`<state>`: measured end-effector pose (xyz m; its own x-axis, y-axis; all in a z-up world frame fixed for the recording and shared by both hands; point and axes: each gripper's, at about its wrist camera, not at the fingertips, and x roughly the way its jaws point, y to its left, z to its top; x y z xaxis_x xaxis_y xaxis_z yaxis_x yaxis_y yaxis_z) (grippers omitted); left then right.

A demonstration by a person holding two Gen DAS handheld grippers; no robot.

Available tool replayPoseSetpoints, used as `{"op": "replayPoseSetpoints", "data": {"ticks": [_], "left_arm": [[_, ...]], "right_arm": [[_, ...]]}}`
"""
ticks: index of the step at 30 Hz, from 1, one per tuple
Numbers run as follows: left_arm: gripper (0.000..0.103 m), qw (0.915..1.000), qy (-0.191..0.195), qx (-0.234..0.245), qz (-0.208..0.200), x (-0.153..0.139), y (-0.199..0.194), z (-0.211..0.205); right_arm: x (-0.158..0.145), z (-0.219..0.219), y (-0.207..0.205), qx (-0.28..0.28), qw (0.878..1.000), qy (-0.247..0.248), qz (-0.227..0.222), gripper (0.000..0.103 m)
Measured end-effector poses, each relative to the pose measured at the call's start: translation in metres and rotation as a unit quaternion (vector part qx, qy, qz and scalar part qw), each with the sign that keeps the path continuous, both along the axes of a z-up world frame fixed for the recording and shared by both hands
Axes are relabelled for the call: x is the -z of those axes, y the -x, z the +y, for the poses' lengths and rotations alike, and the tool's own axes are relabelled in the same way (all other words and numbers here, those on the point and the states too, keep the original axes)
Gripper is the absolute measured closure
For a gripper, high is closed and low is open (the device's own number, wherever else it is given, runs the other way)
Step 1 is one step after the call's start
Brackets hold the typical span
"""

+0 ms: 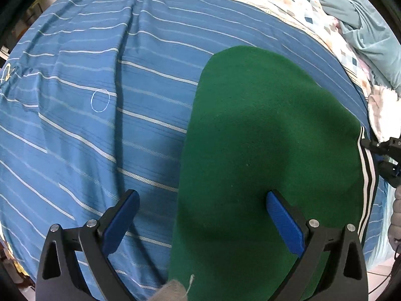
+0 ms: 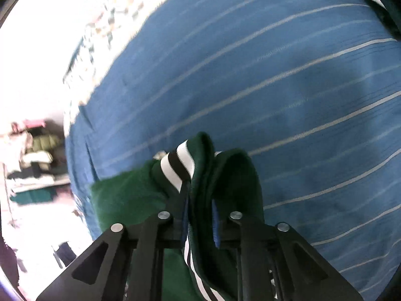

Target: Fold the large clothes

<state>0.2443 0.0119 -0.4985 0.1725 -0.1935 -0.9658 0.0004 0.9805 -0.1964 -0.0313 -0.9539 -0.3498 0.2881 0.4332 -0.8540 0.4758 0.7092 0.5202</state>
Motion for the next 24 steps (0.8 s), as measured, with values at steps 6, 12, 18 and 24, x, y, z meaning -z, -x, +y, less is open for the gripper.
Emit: {"op": "replayPoseSetpoints", "data": {"ticks": [6, 12, 18, 24], "left_arm": [[0.0, 0.9999, 0.008, 0.012, 0.007, -0.002, -0.007, 0.005], [0.0, 0.9956, 0.093, -0.01, 0.005, 0.005, -0.015, 0.023], [0.001, 0.9839, 0.177, 0.006, 0.023, 0.033, -0.029, 0.005], [0.022, 0.9862, 0.165, 0.015, -0.005, 0.021, -0.032, -0.003]], "right_arm": [[0.038, -0.023, 0.0, -0.015, 0.999, -0.024, 0.038, 0.07], [0.041, -0.033, 0.031, -0.086, 0.986, -0.139, 0.024, 0.016], [0.114, 0.023, 0.049, -0.182, 0.949, -0.247, 0.067, 0.016], [0.119, 0.045, 0.04, -0.173, 0.951, -0.253, 0.036, 0.046]]}}
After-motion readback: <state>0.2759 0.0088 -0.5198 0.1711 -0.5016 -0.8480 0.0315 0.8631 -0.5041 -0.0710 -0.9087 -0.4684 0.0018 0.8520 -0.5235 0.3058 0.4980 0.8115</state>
